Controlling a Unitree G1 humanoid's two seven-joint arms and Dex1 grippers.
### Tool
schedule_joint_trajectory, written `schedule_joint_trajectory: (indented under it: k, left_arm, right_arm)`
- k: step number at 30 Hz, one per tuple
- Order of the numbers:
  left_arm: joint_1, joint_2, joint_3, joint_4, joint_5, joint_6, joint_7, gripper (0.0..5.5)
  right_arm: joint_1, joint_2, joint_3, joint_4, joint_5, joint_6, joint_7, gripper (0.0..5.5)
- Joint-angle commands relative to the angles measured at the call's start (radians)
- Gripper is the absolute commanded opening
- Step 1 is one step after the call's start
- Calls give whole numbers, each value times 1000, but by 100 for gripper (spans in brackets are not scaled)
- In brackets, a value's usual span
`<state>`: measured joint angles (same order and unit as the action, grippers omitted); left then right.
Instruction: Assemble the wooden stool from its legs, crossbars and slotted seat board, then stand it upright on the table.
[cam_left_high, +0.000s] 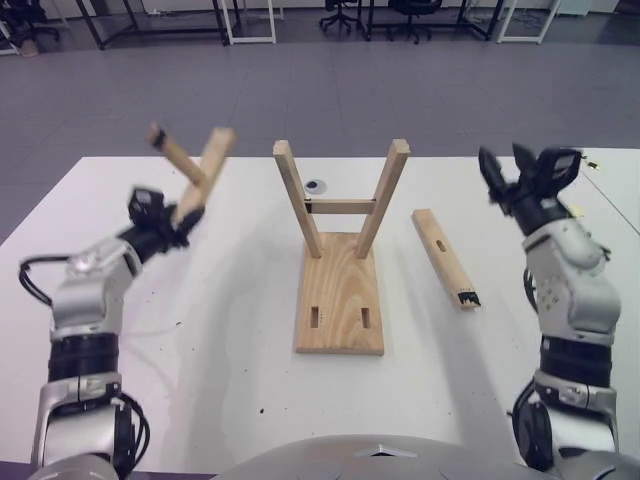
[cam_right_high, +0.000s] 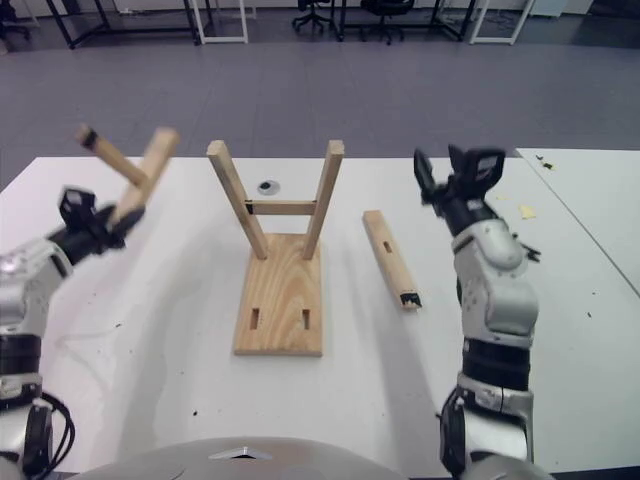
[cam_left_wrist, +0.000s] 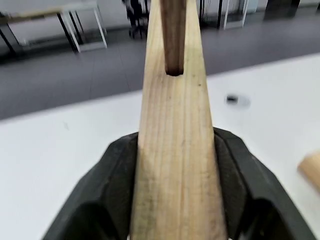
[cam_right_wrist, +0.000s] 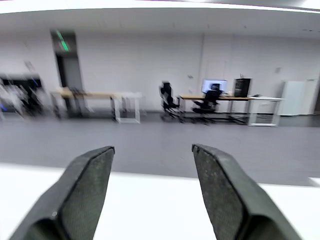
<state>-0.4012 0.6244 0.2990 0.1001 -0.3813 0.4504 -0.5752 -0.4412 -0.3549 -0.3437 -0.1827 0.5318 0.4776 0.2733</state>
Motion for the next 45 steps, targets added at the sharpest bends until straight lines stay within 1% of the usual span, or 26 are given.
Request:
schedule_joint_trajectory:
  k: [1, 4, 5, 7, 9, 11, 15, 20, 27, 28, 31, 33, 34, 36, 37, 38, 40, 41, 42, 43, 45]
  left_arm:
    - [-253, 3, -37, -245, -105, 69, 5, 202]
    - [-352, -62, -166, -366, -122, 111, 7, 202]
    - [-366, -84, -204, -399, -127, 125, 9, 202]
    - [-375, -112, -251, -445, -138, 147, 11, 202]
    - [-367, -115, -275, -482, -140, 166, 5, 202]
    - [-340, -110, -289, -511, -136, 177, -2, 202]
    - [-314, -101, -291, -526, -130, 180, -8, 202]
    - [-307, -92, -289, -523, -119, 173, -18, 202]
    - [-298, -74, -301, -535, -105, 167, -45, 202]
    - [-292, -71, -303, -538, -103, 163, -51, 202]
    - [-277, -61, -319, -547, -91, 154, -59, 202]
    - [-247, -45, -333, -558, -80, 174, -53, 202]
    - [-219, -33, -335, -569, -72, 187, -49, 231]
    - [-138, -7, -316, -619, -91, 221, -53, 272]
    - [-80, 8, -297, -655, -109, 237, -56, 284]
    - [-24, 22, -278, -693, -125, 253, -58, 315]
    - [167, 48, -240, -778, -159, 276, -70, 360]
    - [253, 58, -231, -801, -156, 275, -72, 376]
    - [334, 67, -228, -806, -135, 261, -73, 397]
    - [391, 76, -226, -804, -110, 243, -71, 406]
    - [492, 74, -235, -755, -60, 191, -69, 406]
  right_arm:
    - [-362, 63, -42, -47, 399, 235, -97, 320]
    - [-543, 177, -8, 29, 547, 319, -242, 381]
    - [-577, 216, 2, 47, 575, 324, -281, 386]
    - [-602, 254, 23, 54, 598, 330, -332, 386]
    - [-605, 268, 26, 51, 617, 330, -372, 386]
    - [-601, 271, 2, 37, 672, 327, -412, 386]
    - [-588, 265, -26, 13, 783, 329, -486, 325]
    - [-557, 241, -33, -2, 912, 340, -572, 247]
    - [-542, 191, -6, -6, 987, 330, -610, 121]
    - [-538, 184, -2, -9, 992, 326, -613, 108]
    - [-515, 170, 3, -33, 1007, 317, -635, 107]
    - [-435, 168, -7, -108, 1058, 296, -705, 106]
    - [-365, 170, -14, -175, 1104, 278, -762, 105]
    - [-200, 155, -15, -318, 1200, 247, -854, 104]
    - [-96, 134, -17, -389, 1253, 235, -883, 104]
    - [-14, 114, -18, -441, 1297, 221, -900, 104]
    - [236, 74, -44, -537, 1354, 199, -916, 104]
    - [330, 54, -50, -563, 1363, 194, -905, 104]
    - [405, 32, -54, -579, 1355, 195, -892, 104]
    - [446, 10, -52, -583, 1342, 188, -876, 104]
    - [527, -14, -60, -593, 1298, 155, -852, 104]
